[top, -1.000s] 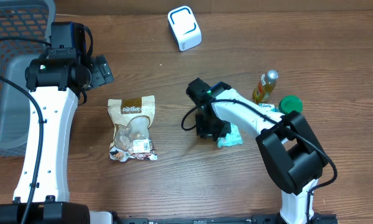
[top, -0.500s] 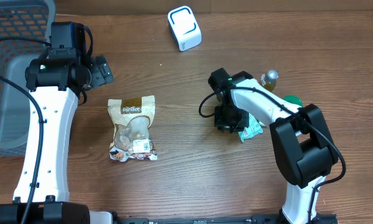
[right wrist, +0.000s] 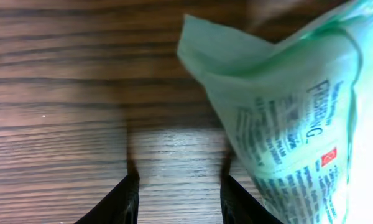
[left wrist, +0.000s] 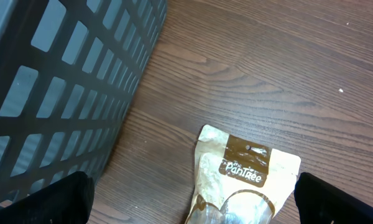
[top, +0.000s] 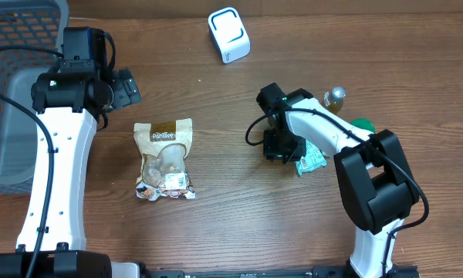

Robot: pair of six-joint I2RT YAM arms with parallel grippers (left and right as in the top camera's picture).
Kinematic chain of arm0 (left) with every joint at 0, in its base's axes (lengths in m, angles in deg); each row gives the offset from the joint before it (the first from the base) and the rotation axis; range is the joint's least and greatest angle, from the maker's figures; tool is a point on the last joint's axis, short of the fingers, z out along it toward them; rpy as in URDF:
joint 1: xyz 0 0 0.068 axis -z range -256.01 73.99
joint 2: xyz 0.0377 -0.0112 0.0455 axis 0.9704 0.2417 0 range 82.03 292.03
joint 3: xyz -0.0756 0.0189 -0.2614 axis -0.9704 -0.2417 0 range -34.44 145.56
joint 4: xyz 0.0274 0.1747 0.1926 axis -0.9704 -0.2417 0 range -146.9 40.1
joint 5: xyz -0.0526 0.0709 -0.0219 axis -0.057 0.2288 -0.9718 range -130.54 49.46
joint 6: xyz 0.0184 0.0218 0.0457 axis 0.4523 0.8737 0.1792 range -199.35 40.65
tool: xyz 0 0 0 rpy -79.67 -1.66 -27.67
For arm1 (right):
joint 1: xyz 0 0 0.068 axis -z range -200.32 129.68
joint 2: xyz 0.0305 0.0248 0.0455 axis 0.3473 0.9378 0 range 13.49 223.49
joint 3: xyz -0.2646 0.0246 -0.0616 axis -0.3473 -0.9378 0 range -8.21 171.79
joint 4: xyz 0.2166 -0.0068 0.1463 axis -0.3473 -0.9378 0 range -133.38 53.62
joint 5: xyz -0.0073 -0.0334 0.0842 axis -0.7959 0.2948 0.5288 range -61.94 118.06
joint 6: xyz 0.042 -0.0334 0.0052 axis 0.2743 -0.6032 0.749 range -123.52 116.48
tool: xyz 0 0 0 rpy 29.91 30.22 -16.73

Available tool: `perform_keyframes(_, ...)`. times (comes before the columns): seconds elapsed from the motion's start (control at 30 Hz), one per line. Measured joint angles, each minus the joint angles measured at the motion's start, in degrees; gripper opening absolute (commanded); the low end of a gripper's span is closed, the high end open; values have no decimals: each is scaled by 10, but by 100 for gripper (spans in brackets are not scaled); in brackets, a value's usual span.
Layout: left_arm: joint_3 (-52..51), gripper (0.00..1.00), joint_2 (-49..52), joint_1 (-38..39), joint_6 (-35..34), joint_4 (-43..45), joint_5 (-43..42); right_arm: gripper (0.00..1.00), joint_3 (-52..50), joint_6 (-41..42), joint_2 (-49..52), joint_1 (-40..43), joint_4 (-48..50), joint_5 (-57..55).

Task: Scan the item barcode
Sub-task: 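Push the light-blue packet right beside the green-capped jar, then release the packet and move the right gripper left over the PanTree bag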

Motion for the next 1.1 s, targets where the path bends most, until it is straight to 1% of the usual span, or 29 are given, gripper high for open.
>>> perform_keyframes(0.33,0,99,0,0,0,0,0,44,1,1,0,-6,86,80)
perform_keyframes(0.6,0,99,0,0,0,0,0,48,1,1,0,-47,131,117)
perform_keyframes(0.67,0,100,0,0,0,0,0,47,0,0,0,-60,140,121)
perform_keyframes(0.7,0,99,0,0,0,0,0,44,1,1,0,-66,148,122)
perform_keyframes(0.8,0,99,0,0,0,0,0,41,0,1,0,-88,192,124)
perform_keyframes(0.87,0,99,0,0,0,0,0,40,0,1,0,-97,230,124)
perform_keyframes(1.1,0,100,0,0,0,0,0,45,0,0,0,-127,338,129)
